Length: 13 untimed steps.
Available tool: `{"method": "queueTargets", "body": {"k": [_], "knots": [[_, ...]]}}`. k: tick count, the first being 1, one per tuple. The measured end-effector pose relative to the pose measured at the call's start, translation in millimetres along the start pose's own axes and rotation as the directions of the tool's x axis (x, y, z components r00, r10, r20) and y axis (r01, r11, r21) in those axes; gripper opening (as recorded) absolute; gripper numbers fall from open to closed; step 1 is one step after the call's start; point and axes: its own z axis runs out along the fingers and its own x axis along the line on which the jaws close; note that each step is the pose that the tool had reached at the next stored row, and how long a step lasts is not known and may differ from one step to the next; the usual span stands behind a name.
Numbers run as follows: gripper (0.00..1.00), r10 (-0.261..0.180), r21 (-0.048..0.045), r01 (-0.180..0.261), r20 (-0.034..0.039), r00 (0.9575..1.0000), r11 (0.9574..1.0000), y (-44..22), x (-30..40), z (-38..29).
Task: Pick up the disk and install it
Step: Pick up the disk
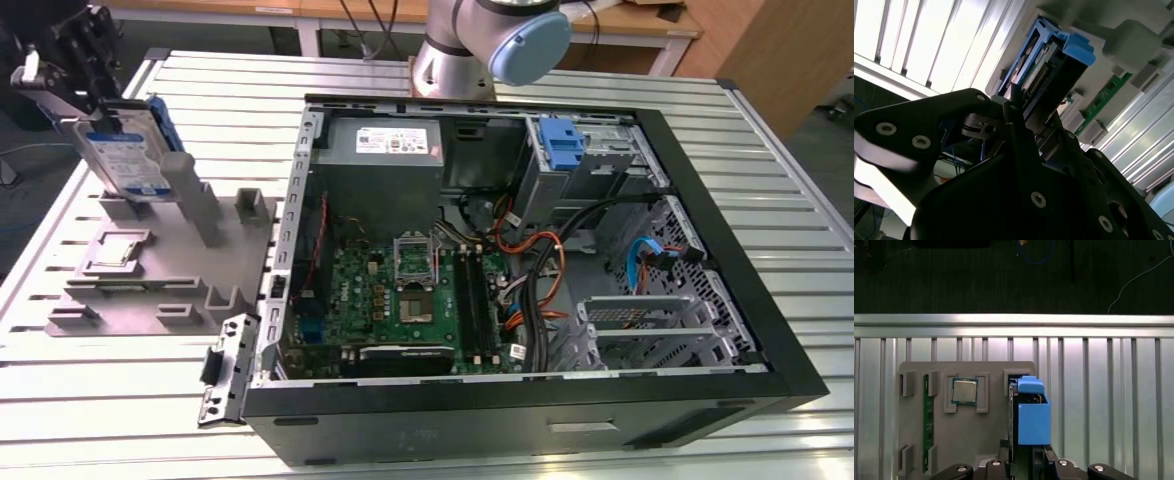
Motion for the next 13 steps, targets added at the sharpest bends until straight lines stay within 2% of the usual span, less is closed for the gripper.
{"method": "queueTargets", "body": {"k": [6,13], "knots": [[0.35,0.0,0.0002,0.0,0.0001,1.0,1.0,0.2,-0.6,-17.2],[0.35,0.0,0.0002,0.0,0.0001,1.0,1.0,0.5,-1.5,-41.7]]}}
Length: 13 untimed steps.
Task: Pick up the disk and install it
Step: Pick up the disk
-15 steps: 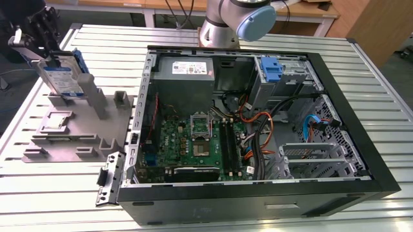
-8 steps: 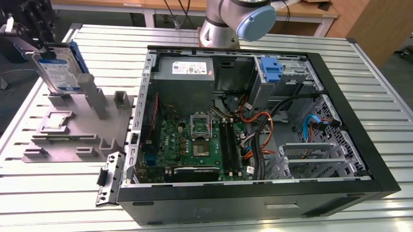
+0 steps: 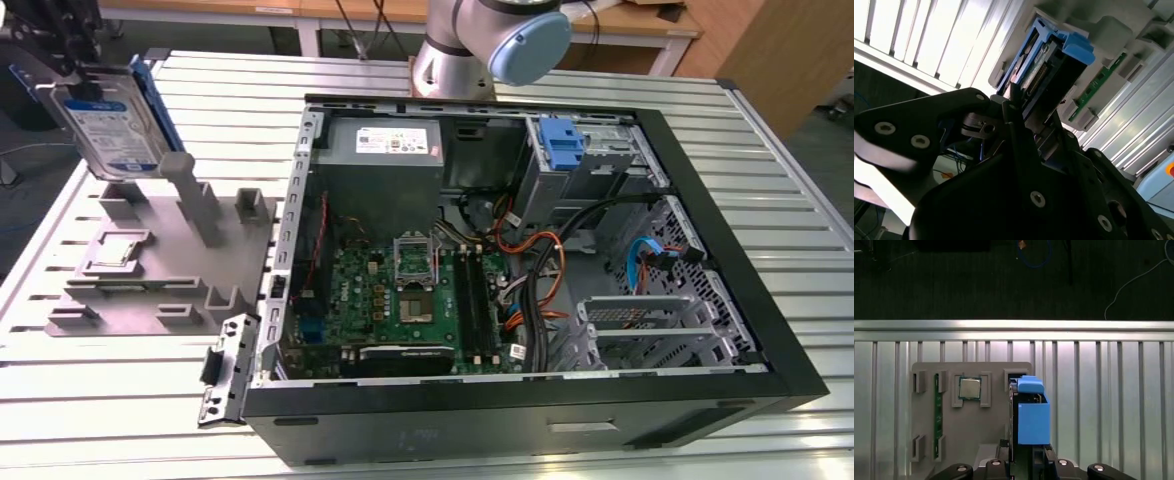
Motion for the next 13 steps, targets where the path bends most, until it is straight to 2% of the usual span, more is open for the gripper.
{"method": "queueTargets", "body": {"k": [11,13], "knots": [[0.35,0.0,-0.0001,0.0,0.0,1.0,1.0,0.5,-1.4,-40.1],[0.35,0.0,-0.0002,0.0,0.0,1.0,1.0,0.6,-1.6,-43.9]]}}
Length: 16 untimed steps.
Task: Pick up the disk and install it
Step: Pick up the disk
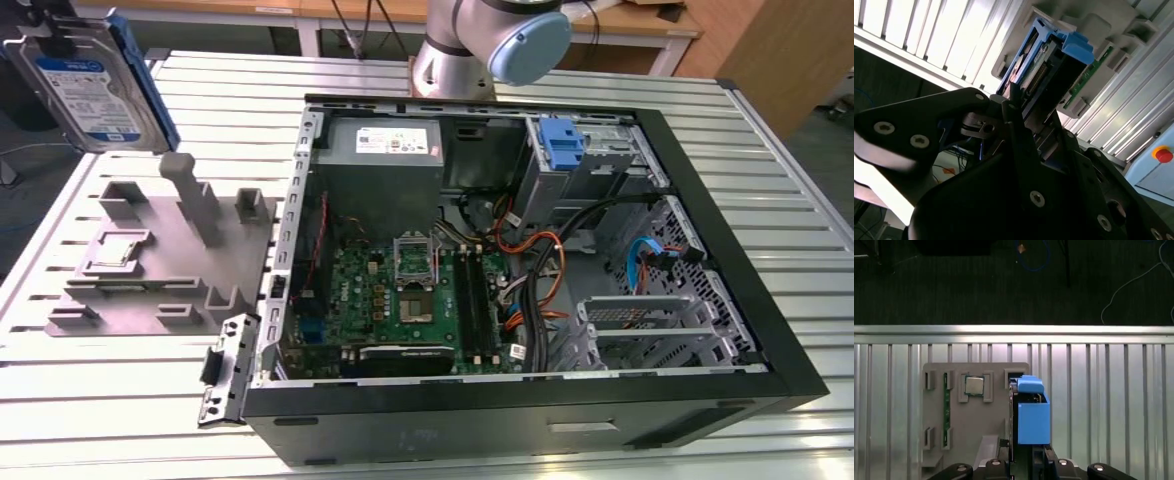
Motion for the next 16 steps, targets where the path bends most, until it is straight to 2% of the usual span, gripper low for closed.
{"method": "queueTargets", "body": {"k": [6,9,16], "knots": [[0.35,0.0,-0.0004,0.0,0.0,1.0,1.0,0.0,-0.1,-1.9],[0.35,0.0,0.0,0.0,0.0002,1.0,1.0,0.0,-0.3,-8.6],[0.35,0.0,0.0,0.0,0.0002,1.0,1.0,0.3,-1.1,-29.2]]}}
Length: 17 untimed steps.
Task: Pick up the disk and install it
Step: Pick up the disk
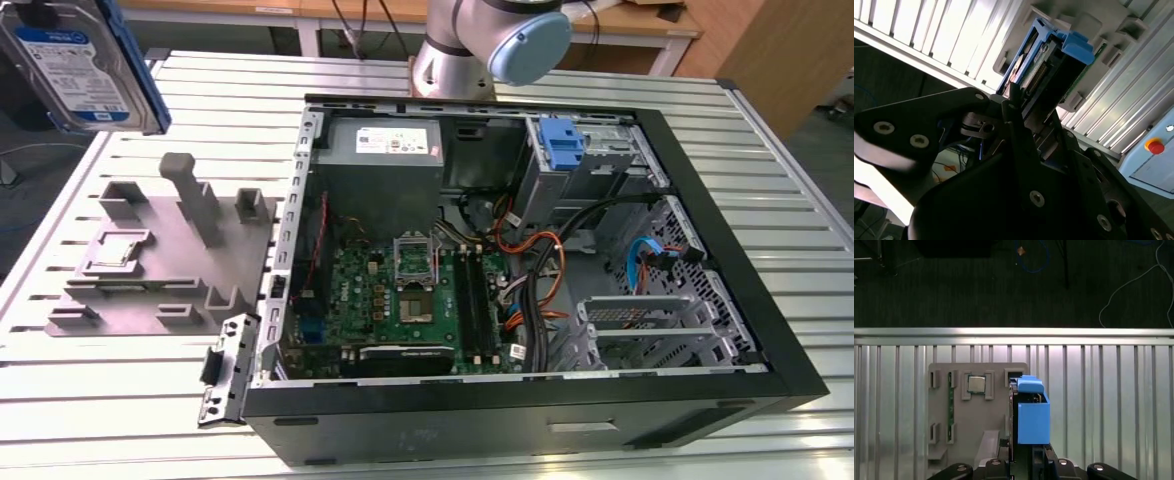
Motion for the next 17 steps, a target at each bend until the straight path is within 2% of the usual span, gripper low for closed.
{"method": "queueTargets", "body": {"k": [4,12,14,17], "knots": [[0.35,0.0,0.0001,0.0,0.0001,1.0,1.0,0.2,-0.4,-11.5],[0.35,0.0,0.0,0.0,0.0002,1.0,1.0,0.4,-1.1,-29.5],[0.35,0.0,0.0,0.0,0.0002,1.0,1.0,0.4,-1.2,-32.3],[0.35,0.0,0.0001,0.0,0.0003,1.0,1.0,0.4,-1.2,-32.5]]}}
